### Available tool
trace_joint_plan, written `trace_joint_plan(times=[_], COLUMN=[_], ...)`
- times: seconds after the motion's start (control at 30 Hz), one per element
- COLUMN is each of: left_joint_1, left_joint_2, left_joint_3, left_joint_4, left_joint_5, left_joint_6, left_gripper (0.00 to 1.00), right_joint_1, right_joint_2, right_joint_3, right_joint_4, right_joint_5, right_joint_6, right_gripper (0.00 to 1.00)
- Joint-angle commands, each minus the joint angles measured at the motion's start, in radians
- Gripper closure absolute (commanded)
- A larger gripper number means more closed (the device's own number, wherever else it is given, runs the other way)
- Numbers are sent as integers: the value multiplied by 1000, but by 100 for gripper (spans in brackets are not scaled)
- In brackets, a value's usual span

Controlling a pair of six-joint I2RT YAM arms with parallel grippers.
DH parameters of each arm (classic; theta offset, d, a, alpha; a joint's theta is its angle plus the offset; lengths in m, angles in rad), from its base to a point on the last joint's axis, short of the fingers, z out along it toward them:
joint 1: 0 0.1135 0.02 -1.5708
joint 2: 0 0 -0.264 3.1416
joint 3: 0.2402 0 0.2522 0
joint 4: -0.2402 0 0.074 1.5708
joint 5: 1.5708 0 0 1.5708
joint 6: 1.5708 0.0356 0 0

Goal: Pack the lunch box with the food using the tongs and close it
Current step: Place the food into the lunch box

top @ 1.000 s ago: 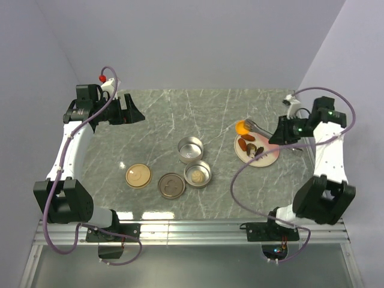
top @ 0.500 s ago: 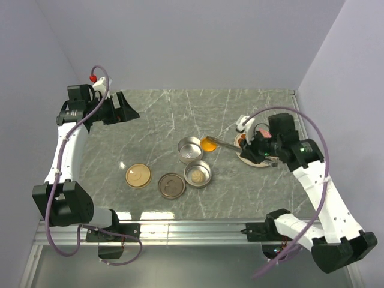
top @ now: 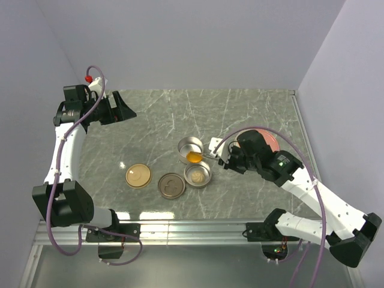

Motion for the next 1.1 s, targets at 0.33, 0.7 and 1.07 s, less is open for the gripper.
trace_joint_plan(times=[0.33, 0.7, 1.07], left_joint_1=[7, 9, 7], left_joint_2=[50, 71, 64], left_joint_3=[67, 76, 72], left_joint_4=[-17, -19, -15], left_joint_5=[30, 33, 39], left_joint_6=[0, 3, -3], left_gripper=[3, 3, 3], right_joint_1=[116, 206, 286], right_joint_2=[-118, -218, -293], right_joint_3=[-189, -323, -494], right_joint_4=[225, 328, 431], right_joint_5=[259, 322, 415], right_joint_6=[-101, -225, -314], right_gripper=[87, 93, 100])
